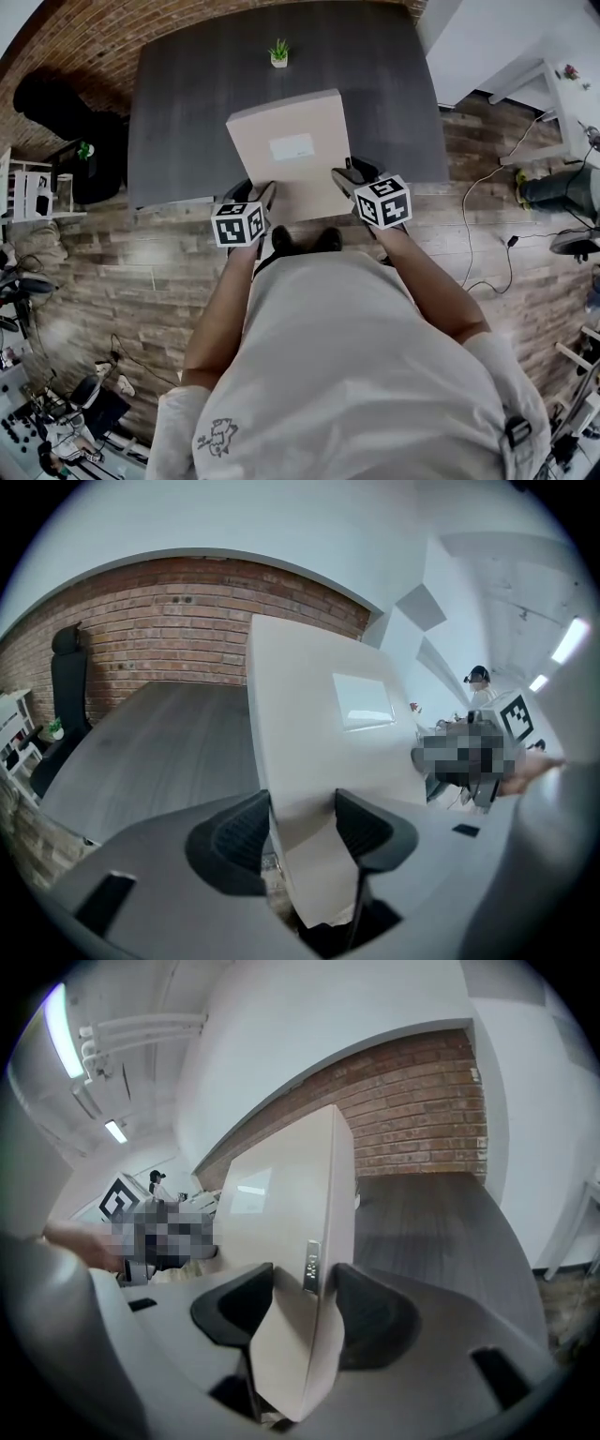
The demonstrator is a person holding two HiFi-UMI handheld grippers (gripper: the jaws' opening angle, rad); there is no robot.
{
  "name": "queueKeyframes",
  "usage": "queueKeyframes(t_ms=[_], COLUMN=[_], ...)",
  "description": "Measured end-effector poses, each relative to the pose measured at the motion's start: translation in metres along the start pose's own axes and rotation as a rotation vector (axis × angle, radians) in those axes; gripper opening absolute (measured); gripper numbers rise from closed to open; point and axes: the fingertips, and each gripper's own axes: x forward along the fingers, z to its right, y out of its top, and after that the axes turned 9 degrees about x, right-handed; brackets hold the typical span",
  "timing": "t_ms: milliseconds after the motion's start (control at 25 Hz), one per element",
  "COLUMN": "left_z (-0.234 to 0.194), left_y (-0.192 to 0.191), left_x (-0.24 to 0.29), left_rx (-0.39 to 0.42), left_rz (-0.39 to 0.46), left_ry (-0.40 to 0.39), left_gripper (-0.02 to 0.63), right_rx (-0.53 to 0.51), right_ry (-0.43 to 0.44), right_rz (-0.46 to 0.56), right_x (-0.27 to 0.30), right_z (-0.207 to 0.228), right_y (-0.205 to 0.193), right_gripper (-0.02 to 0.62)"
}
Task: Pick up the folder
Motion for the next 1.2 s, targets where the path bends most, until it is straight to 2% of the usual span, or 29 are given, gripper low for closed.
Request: queueKeyframes(t_ms=[400,680,1200], left_z=[-0.015,-0.04,-0.054], left_y=[0.002,-0.014,-0.045], left_x=[-0.023,-0.055,-0.096], left_rx=[0.021,0.056,0.11], left_rz=[0.039,0.035,0.039], left_ry=[-0.032,-0.057,-0.118], left_gripper=[0.232,0.231,0.225], right_rx=[-0.001,0.027,0.092], right_ry=[-0.034,-0.055,-0.105], right_rz=[0.028,0.045,0.071], right_x=[-0.003,0.0,-0.011], right_z=[-0.029,-0.073,-0.125], right_y=[0.006,-0.009,-0.048], right_gripper=[0.212,0.21,0.209])
